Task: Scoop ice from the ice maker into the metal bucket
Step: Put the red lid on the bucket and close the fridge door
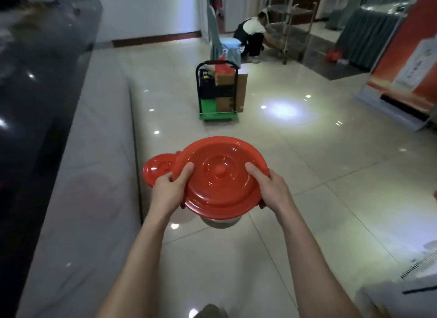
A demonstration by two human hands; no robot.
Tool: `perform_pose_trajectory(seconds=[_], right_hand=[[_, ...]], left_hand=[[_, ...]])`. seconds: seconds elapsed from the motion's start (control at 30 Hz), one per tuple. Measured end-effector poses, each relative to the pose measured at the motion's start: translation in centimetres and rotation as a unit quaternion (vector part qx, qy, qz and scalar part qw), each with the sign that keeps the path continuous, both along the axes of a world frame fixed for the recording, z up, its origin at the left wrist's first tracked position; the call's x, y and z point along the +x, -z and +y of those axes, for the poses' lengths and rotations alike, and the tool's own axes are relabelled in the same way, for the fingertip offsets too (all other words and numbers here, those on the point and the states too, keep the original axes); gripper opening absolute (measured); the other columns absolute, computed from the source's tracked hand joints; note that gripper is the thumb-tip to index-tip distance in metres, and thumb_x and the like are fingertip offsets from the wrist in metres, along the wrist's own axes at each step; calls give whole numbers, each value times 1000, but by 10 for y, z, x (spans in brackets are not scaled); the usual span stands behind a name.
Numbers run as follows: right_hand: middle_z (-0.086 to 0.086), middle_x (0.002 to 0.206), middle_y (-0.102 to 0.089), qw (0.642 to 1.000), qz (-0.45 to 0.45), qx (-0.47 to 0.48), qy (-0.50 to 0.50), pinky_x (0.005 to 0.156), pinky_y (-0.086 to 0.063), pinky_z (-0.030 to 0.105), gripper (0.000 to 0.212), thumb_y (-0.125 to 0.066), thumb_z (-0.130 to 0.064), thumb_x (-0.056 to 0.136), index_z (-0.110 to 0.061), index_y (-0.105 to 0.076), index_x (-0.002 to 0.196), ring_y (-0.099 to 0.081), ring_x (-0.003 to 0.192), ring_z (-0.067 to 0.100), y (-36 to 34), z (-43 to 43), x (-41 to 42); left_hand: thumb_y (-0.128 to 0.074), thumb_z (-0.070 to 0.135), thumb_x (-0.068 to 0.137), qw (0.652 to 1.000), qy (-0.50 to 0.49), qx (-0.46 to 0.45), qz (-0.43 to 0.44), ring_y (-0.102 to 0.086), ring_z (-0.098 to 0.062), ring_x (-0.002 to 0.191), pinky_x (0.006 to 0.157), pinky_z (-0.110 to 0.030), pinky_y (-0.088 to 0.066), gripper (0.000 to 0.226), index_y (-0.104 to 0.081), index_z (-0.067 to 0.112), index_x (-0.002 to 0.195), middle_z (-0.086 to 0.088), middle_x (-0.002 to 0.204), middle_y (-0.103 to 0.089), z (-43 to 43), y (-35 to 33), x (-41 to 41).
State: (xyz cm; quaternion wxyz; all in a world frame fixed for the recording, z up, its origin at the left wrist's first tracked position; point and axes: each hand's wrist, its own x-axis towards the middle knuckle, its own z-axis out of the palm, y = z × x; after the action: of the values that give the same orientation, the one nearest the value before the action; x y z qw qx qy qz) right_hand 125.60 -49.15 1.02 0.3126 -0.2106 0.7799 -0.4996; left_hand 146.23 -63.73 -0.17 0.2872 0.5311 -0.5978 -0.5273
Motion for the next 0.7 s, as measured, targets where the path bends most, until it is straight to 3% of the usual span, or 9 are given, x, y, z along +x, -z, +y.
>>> perform_pose_trajectory(seconds=[0.07, 0.2, 0.27, 0.37, 0.47, 0.53, 0.6, 0.7], right_hand=[[2, 77, -77, 999, 1, 6, -47, 52, -51, 34, 67, -67, -86, 76, -25, -75, 102, -73, 57, 23, 4, -46, -10], [-1, 81, -79, 993, 7, 9, -114, 53, -55, 35, 69, -65, -89, 75, -27, -75, 105, -76, 63, 23, 9, -132, -21], [0, 83, -79, 991, 10, 6, -137, 54, -57, 36, 69, -64, -89, 75, -28, -74, 105, -77, 64, 24, 9, -176, -28], [3, 80, -78, 985, 21, 7, -174, 55, -57, 37, 68, -64, -89, 76, -27, -72, 103, -76, 64, 26, -3, -240, -34], [3, 85, -79, 978, 27, -2, -207, 59, -58, 40, 75, -61, -95, 71, -28, -72, 102, -77, 70, 28, -13, -303, -39], [2, 91, -79, 969, 30, -3, -244, 72, -63, 50, 83, -59, -102, 65, -29, -74, 101, -77, 81, 31, -19, -353, -36], [2, 90, -79, 963, 28, -10, -268, 82, -63, 57, 86, -58, -105, 61, -29, -75, 100, -77, 84, 32, -24, -387, -33], [0, 93, -79, 948, 31, -17, -316, 85, -63, 57, 88, -58, -105, 60, -30, -77, 102, -77, 85, 31, -33, -447, -24]], left_hand=[[-76, 73, 86, 999, -51, 5, -8, -78, -25, 71, 66, -41, -61, 53, -81, 20, 86, 0, 74, -79, -30, 6, 2], [-74, 83, 76, 994, -110, 5, -15, -80, -24, 82, 86, -49, -65, 64, -82, 20, 89, -1, 82, -82, -90, 13, 4], [-76, 76, 83, 991, -136, 3, -12, -80, -29, 78, 80, -48, -66, 63, -81, 14, 92, -7, 82, -81, -121, 9, 0], [-76, 66, 90, 984, -176, 2, -4, -75, -28, 62, 54, -37, -58, 57, -78, 9, 89, -9, 74, -78, -168, -1, -5], [-76, 68, 89, 978, -209, -5, 6, -73, -24, 64, 57, -31, -53, 55, -79, 12, 87, -3, 70, -76, -213, -14, -3], [-76, 70, 88, 970, -244, -9, 10, -73, -24, 67, 61, -33, -54, 57, -79, 13, 87, -1, 69, -76, -243, -23, 5], [-74, 67, 91, 965, -261, -14, 13, -72, -25, 59, 53, -33, -53, 59, -78, 8, 86, -8, 66, -75, -260, -35, 11], [-73, 65, 93, 953, -300, -15, 21, -68, -28, 54, 48, -34, -50, 64, -78, 1, 90, -17, 68, -74, -294, -49, 20]])
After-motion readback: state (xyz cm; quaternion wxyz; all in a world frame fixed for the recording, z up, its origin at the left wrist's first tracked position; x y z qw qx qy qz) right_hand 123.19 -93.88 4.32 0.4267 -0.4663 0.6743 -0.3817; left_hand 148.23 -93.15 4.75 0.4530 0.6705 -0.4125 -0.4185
